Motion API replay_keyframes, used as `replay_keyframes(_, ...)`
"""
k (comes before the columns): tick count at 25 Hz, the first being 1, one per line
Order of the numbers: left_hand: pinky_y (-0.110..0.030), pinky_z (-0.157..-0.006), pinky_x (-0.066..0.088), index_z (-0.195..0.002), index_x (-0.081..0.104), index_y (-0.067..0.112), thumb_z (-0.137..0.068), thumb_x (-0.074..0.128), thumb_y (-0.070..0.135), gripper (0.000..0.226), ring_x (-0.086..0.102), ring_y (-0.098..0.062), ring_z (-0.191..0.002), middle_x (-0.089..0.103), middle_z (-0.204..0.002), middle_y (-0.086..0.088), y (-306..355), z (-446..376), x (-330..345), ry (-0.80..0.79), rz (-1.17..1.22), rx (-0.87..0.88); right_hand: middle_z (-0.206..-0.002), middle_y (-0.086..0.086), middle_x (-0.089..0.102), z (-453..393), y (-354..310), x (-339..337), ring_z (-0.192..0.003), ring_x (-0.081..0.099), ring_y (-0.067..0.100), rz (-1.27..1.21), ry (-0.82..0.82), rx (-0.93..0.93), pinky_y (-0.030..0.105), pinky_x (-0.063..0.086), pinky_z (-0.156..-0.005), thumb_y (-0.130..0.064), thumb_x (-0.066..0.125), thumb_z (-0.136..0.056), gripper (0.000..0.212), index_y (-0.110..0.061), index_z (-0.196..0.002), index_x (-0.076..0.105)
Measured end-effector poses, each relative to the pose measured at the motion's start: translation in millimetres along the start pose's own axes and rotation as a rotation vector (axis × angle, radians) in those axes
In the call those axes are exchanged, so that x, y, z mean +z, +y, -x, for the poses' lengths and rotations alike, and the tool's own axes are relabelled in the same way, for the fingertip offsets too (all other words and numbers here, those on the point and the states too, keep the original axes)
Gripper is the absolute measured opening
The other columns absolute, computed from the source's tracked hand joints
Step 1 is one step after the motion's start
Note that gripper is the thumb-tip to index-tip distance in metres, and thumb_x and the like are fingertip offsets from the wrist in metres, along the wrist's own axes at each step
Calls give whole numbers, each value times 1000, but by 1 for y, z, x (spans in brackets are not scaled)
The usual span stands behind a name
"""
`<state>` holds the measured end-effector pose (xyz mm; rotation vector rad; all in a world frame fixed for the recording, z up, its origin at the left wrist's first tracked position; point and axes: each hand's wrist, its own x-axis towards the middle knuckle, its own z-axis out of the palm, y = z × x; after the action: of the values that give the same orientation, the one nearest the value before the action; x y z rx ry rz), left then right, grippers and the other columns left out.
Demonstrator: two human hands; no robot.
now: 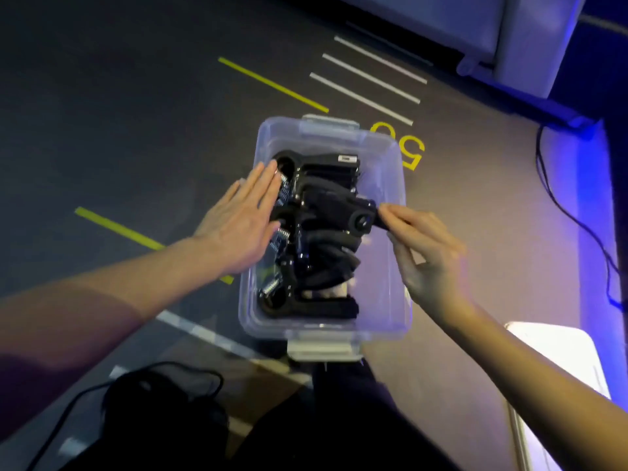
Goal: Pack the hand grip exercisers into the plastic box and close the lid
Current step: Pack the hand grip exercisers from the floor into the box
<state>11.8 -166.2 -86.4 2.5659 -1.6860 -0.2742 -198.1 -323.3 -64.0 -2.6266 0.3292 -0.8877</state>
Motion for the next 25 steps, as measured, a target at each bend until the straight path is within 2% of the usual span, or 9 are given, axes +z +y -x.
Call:
replay_keyframes(4,-31,-112,-6,-146,-8,11,-96,28,15,62,-9,-18,-143,-8,-156,-7,2,26,0,-53,22,142,-114,14,65,38,-14,11,-100,59,27,-20,-212,-238,30,47,-94,14,56,-84,34,3,-115,65)
replay_keyframes(9,-39,-110,-14,-147,-8,20,-96,29,39,65,8,-15,-143,8,-157,0,14,42,4,-252,-204,355,-122,11,63,48,-5,23,-107,60,24,32,-476,-288,29,52,-86,21,63,-70,58,-8,-120,62)
replay_keyframes(12,-38,-114,0,-147,10,18,-92,36,49,69,33,-17,-132,33,-146,0,22,42,3,-217,-185,364,-122,7,60,40,-1,27,-98,65,28,61,-580,-80,30,55,-70,15,59,-77,53,-17,-120,57)
replay_keyframes(14,-35,-110,17,-143,26,17,-90,40,52,66,44,-21,-118,49,-129,-2,26,43,4,-108,-154,396,-123,3,59,35,0,32,-98,64,31,56,-644,67,35,54,-71,8,54,-83,47,-17,-123,57)
replay_keyframes(16,-33,-106,22,-140,32,16,-89,40,52,63,50,-23,-110,57,-118,-3,31,47,8,-119,-125,399,-123,2,58,30,0,38,-101,61,31,70,-690,84,40,54,-74,1,55,-87,46,-17,-129,55)
replay_keyframes(19,-33,-102,29,-140,36,16,-91,37,52,61,55,-24,-100,59,-111,-3,32,54,14,-198,-142,410,-119,0,60,28,-6,43,-102,57,29,152,-738,-32,37,54,-72,-9,62,-86,42,-20,-127,58)
replay_keyframes(22,-34,-86,41,-129,53,18,-89,42,49,52,55,-24,-87,56,-97,-5,25,52,18,-110,-110,438,-121,-4,63,34,-14,39,-100,63,25,225,-678,-13,32,52,-62,-12,68,-81,45,-23,-124,61)
replay_keyframes(24,-35,-81,44,-114,64,15,-83,49,45,46,53,-23,-84,55,-93,-6,26,51,21,5,-122,435,-129,-4,60,40,-21,37,-105,64,23,211,-647,21,35,55,-70,-13,68,-80,47,-22,-126,60)
replay_keyframes(25,-38,-87,44,-115,63,13,-80,53,42,46,52,-26,-92,56,-102,-9,26,50,23,67,-141,404,-134,-3,57,43,-21,36,-112,62,23,244,-630,19,39,54,-80,-15,68,-80,51,-21,-129,57)
